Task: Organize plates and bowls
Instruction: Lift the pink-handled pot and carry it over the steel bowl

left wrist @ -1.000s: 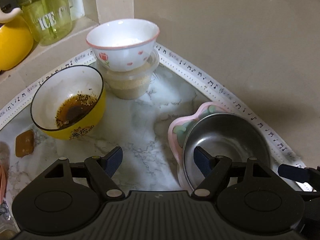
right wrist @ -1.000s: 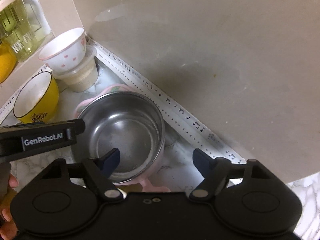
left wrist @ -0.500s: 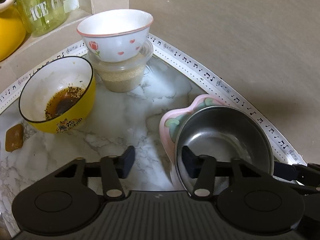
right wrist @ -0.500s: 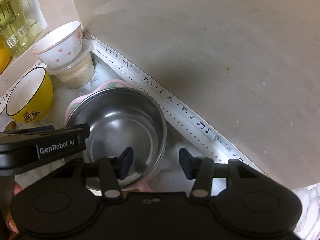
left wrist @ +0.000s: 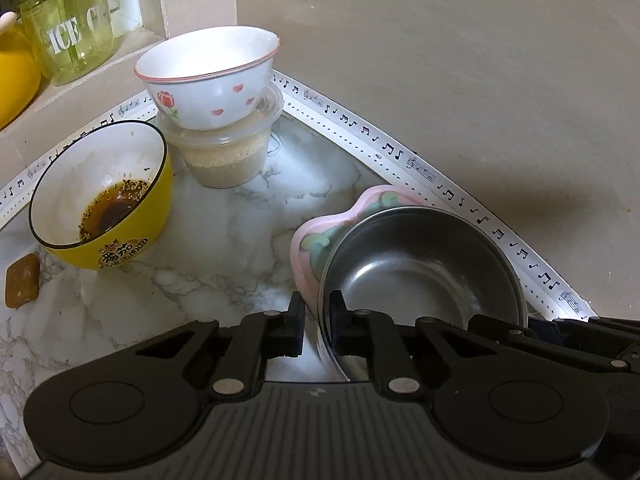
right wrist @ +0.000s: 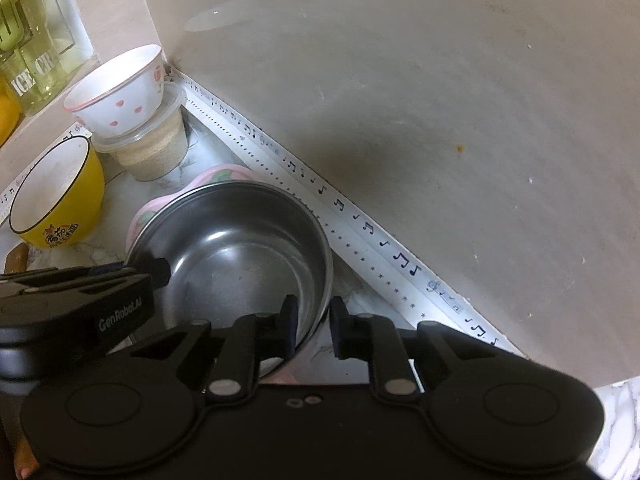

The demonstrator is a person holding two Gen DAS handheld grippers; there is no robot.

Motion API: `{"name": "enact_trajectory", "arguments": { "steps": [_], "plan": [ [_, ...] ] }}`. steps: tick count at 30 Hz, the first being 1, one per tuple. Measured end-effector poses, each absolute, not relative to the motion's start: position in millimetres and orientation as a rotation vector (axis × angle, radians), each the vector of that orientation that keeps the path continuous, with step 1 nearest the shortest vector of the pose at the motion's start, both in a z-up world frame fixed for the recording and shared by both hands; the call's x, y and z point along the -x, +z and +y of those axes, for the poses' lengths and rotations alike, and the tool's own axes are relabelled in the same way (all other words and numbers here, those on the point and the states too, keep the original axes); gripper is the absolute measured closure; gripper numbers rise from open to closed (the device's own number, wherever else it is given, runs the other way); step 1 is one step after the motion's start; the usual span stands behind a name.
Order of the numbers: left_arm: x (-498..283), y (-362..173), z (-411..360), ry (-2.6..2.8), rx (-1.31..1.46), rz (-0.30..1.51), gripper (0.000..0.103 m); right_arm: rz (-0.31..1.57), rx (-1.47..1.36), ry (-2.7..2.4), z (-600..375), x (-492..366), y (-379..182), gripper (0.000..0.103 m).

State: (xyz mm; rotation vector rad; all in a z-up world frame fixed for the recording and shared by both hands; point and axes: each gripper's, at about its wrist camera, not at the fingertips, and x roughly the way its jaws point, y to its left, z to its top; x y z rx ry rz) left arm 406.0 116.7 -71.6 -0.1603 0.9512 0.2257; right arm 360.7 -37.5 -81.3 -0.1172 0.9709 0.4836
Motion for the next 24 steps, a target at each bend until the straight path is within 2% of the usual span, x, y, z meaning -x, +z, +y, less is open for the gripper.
{"name": "enact_trajectory", "arguments": {
  "steps": [12, 24],
  "plan": [
    [-400.2, -53.4, 115.1, 0.235, 0.128, 0.909, 0.091, 0.922, 0.136, 0.499, -35.2, -355.4, -70.7, 0.088],
    [-368.8, -12.4, 113.1, 0.215, 0.133, 0.877, 0.091, 0.876, 0.136, 0.524, -46.5, -337.8, -32.2, 0.088]
  ]
}}
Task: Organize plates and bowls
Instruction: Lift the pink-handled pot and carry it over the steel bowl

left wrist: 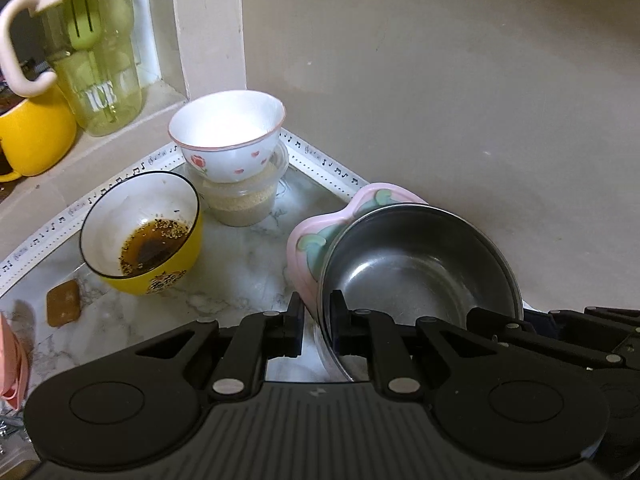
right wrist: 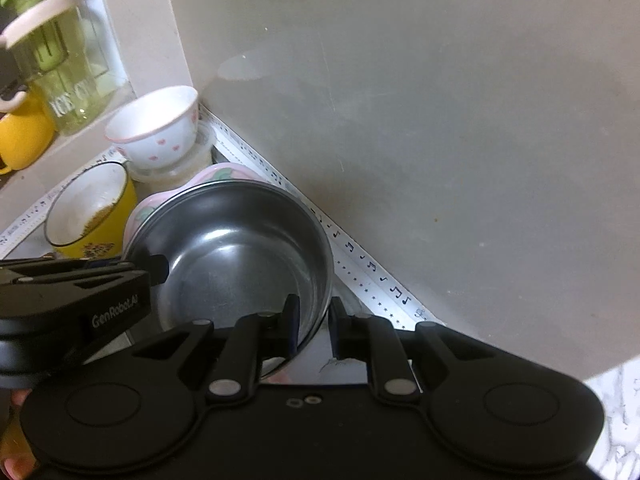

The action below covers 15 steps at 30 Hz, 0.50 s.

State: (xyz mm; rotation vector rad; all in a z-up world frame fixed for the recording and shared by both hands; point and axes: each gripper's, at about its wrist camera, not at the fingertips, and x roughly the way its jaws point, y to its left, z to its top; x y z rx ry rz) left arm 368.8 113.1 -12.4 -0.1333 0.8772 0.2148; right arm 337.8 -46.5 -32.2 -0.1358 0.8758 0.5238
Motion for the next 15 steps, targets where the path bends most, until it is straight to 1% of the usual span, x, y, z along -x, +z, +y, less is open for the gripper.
{"name": "enact_trajectory", "arguments": {
  "steps": [15],
  "plan": [
    [-282.8, 30.2, 88.5, 0.171, 0.125, 0.848, 0.091, 0.834, 0.162, 0.529, -75.6, -268.4, 10.5, 0.088]
  ]
}}
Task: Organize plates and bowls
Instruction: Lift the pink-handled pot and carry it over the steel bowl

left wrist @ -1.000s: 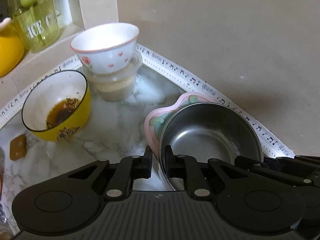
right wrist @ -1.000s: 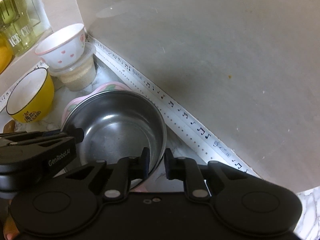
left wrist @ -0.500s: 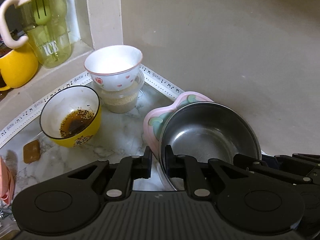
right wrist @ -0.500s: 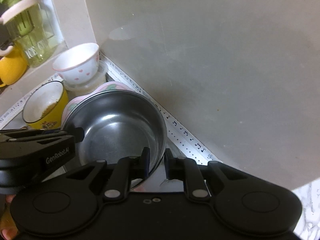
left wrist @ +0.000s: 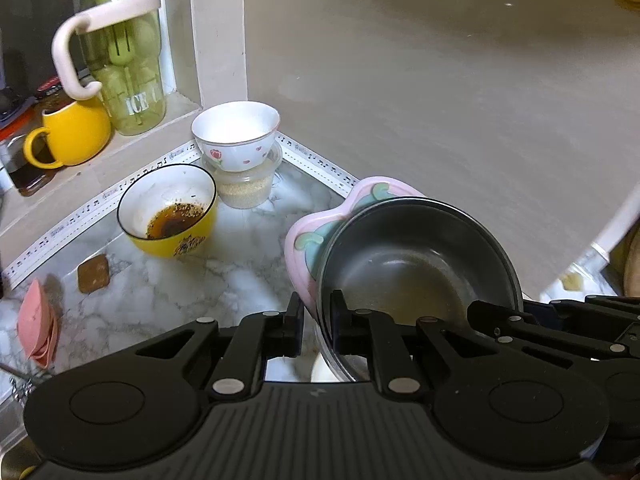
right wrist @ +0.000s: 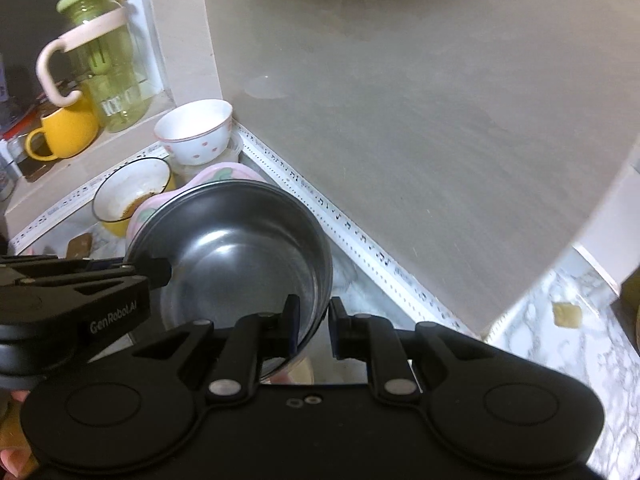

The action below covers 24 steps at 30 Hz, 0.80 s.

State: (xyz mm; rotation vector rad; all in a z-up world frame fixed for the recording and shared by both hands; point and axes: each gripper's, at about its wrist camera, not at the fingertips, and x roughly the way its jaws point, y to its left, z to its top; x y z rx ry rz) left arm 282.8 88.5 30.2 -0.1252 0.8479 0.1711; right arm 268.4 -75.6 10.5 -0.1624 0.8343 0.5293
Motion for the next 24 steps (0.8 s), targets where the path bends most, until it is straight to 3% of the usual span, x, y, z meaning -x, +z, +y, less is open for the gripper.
{"name": "enact_trajectory", "arguments": {
  "steps": [13, 24],
  "plan": [
    [-195.3, 31.6, 65.2, 0.105, 0.116, 0.858, 0.09, 0.855, 0.153, 0.518, -119.4, -187.0, 10.0, 0.088],
    [-147.1, -4.1, 57.2, 0.067, 0.15, 0.918, 0.09, 0.917, 0.138, 0.497, -141.0, -134.5, -18.1, 0.088]
  ]
}}
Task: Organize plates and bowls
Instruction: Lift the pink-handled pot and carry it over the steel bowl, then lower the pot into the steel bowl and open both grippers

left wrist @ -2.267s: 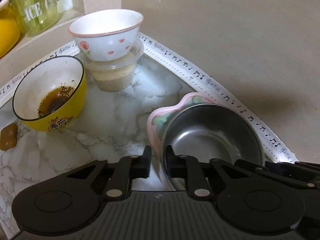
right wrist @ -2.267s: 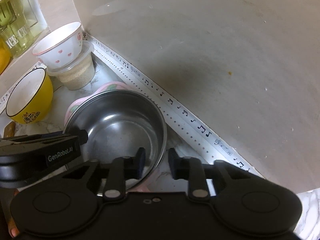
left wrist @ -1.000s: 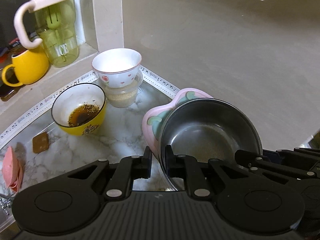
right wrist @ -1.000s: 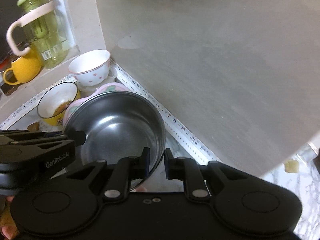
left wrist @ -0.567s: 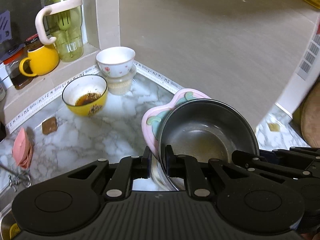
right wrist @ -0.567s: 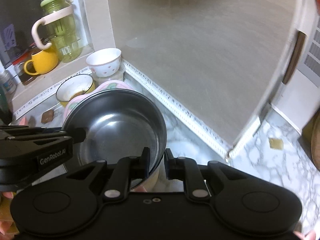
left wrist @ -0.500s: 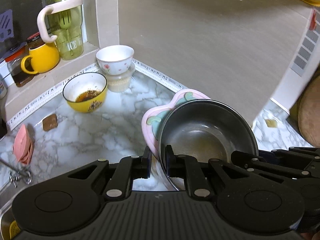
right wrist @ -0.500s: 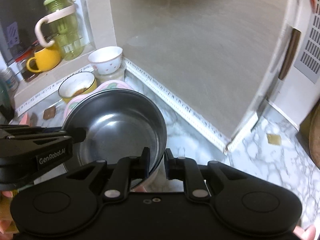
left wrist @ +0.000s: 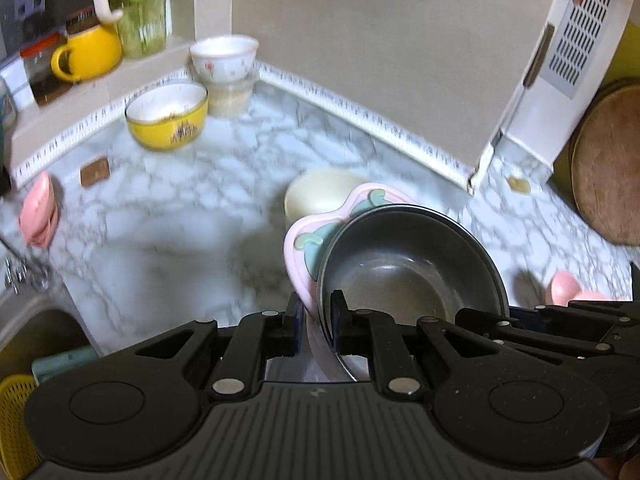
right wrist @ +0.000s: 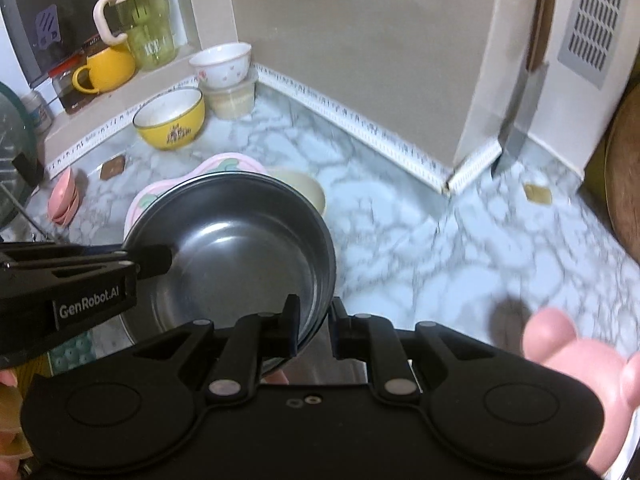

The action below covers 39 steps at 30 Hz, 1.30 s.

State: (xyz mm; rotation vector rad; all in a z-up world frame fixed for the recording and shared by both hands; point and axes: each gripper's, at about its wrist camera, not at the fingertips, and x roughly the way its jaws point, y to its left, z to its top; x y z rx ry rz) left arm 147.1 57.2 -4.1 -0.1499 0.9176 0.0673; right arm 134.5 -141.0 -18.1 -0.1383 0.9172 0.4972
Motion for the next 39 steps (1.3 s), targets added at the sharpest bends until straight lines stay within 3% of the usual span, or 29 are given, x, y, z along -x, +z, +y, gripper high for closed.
{"name": "enact_trajectory", "arguments": {
  "steps": [39],
  "plan": [
    [-111.7, -59.5, 56.3, 0.063, 0.164, 1.029, 0.09, 1.019, 0.172, 0.526, -147.2, -101.5, -66.2, 0.088]
  ]
}}
